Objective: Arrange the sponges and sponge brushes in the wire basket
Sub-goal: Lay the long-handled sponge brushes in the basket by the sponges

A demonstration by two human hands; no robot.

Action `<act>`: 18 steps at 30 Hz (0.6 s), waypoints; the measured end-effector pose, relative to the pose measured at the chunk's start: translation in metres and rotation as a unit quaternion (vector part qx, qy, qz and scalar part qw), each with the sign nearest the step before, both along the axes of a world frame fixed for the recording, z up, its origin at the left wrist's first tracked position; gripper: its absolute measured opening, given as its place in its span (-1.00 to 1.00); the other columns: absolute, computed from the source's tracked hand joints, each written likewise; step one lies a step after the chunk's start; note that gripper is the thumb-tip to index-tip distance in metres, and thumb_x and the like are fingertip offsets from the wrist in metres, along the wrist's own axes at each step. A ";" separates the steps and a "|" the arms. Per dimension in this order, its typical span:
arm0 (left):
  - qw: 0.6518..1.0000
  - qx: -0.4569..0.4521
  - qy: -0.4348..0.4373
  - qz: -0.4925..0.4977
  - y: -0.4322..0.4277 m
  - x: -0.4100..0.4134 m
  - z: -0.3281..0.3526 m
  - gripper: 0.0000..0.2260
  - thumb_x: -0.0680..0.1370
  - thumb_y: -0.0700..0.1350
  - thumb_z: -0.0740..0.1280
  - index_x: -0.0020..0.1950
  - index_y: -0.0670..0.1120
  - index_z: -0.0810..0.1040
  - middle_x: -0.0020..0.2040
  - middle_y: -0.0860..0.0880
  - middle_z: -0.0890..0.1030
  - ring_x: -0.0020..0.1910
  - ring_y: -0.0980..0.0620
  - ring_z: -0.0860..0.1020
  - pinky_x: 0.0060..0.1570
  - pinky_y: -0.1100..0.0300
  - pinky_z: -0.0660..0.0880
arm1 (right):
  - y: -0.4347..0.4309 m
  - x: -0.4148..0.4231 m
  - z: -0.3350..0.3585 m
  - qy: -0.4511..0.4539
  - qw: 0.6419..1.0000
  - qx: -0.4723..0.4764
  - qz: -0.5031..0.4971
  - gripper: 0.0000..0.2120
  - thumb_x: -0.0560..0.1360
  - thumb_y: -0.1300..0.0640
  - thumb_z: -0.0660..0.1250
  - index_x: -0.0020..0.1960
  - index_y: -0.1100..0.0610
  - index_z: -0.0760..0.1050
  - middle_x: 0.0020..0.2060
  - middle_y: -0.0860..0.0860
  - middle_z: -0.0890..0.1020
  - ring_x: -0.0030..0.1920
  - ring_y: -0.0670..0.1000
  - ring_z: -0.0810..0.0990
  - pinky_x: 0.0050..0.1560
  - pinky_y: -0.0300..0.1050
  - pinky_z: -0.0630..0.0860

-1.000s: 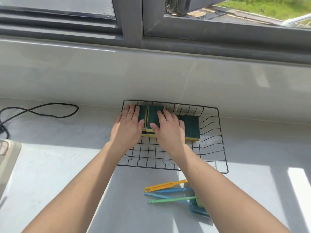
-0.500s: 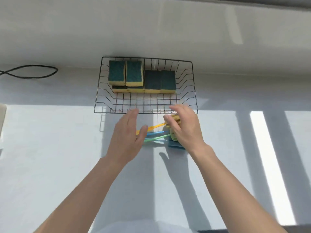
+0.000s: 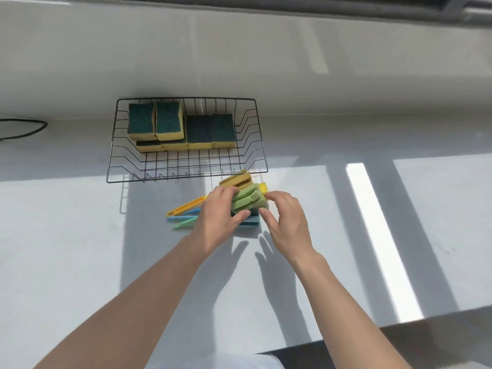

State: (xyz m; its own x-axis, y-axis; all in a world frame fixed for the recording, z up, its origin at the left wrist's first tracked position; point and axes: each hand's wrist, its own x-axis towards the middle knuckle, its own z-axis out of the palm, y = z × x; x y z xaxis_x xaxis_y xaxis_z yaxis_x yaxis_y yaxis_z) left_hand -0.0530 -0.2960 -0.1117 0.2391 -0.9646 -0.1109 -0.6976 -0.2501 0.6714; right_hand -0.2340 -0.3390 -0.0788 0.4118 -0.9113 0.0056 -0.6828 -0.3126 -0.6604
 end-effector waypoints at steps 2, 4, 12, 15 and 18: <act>1.000 0.007 0.011 0.019 -0.001 -0.007 -0.001 -0.49 0.44 0.06 0.49 0.33 -0.02 0.45 0.17 0.02 0.43 0.10 0.02 0.51 0.11 0.12 0.47 | -0.002 -0.002 0.001 -0.004 1.000 -0.005 -0.002 -0.73 0.57 0.13 0.38 0.26 0.12 0.55 0.19 0.00 0.61 0.18 0.05 0.51 0.23 -0.07 0.43; 1.000 0.003 0.012 0.026 0.000 -0.012 -0.001 -0.49 0.43 0.00 0.51 0.33 -0.02 0.45 0.17 0.03 0.40 0.08 -0.01 0.53 0.08 0.07 0.51 | -0.005 -0.003 0.003 -0.006 1.000 -0.007 0.000 -0.73 0.57 0.13 0.37 0.26 0.11 0.54 0.18 0.00 0.61 0.18 0.05 0.51 0.22 -0.07 0.44; 0.998 -0.040 0.024 0.028 0.017 0.001 0.009 -0.53 0.52 -0.07 0.43 0.40 -0.09 0.45 0.16 -0.03 0.43 0.08 -0.01 0.52 0.15 0.10 0.46 | -0.033 0.010 0.011 0.005 0.998 -0.041 0.037 -0.74 0.59 0.19 0.33 0.27 0.15 0.54 0.18 0.05 0.62 0.19 0.11 0.51 0.22 -0.01 0.45; 0.998 -0.052 0.020 0.027 0.038 0.015 0.015 -0.53 0.54 -0.08 0.40 0.43 -0.10 0.43 0.14 -0.03 0.42 0.06 0.02 0.49 0.12 0.08 0.49 | -0.049 0.025 0.010 0.028 0.996 -0.047 0.072 -0.76 0.59 0.17 0.33 0.26 0.13 0.54 0.15 0.04 0.62 0.18 0.10 0.52 0.20 0.00 0.46; 0.998 -0.042 -0.010 0.046 0.058 0.027 0.018 -0.51 0.53 -0.12 0.41 0.45 -0.12 0.43 0.12 -0.05 0.46 0.04 -0.03 0.51 0.11 0.04 0.48 | -0.062 0.043 0.004 0.074 0.985 -0.056 0.145 -0.72 0.54 0.15 0.39 0.25 0.10 0.53 0.15 0.02 0.61 0.19 0.11 0.51 0.22 0.03 0.45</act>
